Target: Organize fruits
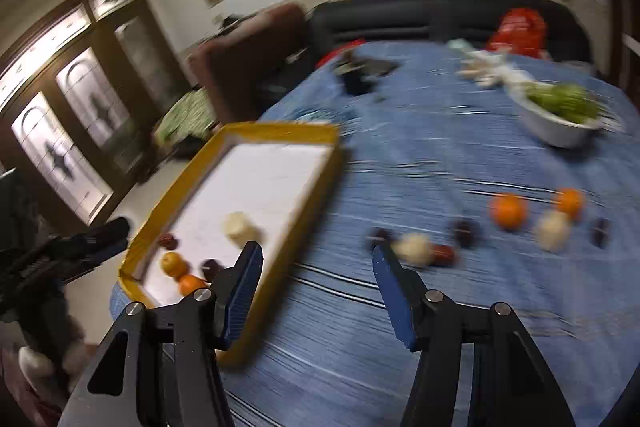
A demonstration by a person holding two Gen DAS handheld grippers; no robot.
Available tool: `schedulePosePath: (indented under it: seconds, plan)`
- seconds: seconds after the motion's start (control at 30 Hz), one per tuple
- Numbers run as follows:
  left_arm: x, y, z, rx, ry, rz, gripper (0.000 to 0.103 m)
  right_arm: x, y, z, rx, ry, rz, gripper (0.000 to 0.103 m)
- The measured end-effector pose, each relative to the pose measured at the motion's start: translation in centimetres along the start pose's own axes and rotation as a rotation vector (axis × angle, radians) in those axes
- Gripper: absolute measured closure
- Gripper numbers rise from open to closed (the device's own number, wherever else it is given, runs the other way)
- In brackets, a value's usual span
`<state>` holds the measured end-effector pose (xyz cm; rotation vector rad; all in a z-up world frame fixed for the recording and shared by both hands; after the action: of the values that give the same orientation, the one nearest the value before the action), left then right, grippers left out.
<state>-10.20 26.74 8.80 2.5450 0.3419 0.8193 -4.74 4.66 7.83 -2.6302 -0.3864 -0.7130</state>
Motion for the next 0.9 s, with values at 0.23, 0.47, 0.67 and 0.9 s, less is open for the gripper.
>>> schedulePosePath:
  seconds: [0.23, 0.47, 0.67, 0.9]
  plan:
    - [-2.1, 11.9, -5.8, -0.050, 0.111, 0.249, 0.021, -3.0, 7.3, -12.9, -0.105, 0.168, 0.105, 0.041]
    - [-1.6, 19.6, -13.1, 0.008, 0.282, 0.471, 0.020, -3.0, 10.0, -29.1, -0.293, 0.385, 0.115, 0.040]
    - [0.0, 22.3, -20.1, 0.142, 0.435, 0.554, 0.017, 0.1, 9.0, -42.3, -0.484, 0.543, 0.105, 0.033]
    - [4.0, 23.9, -28.4, 0.318, 0.662, 0.616, 0.000, 5.7, 7.0, -54.3, -0.634, 0.661, 0.155, 0.025]
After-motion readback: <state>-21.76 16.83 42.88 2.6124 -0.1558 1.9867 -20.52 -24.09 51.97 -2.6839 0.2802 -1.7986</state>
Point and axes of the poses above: each gripper's, at about its wrist camera, not at the fingertips, and z roughly the way its jaws point, y to its right, x to its top, the point moved 6 cm from there along z, roughly the way its jaws point, and after that the axes turned 12 degrees about -y, right-handed, at the moved point
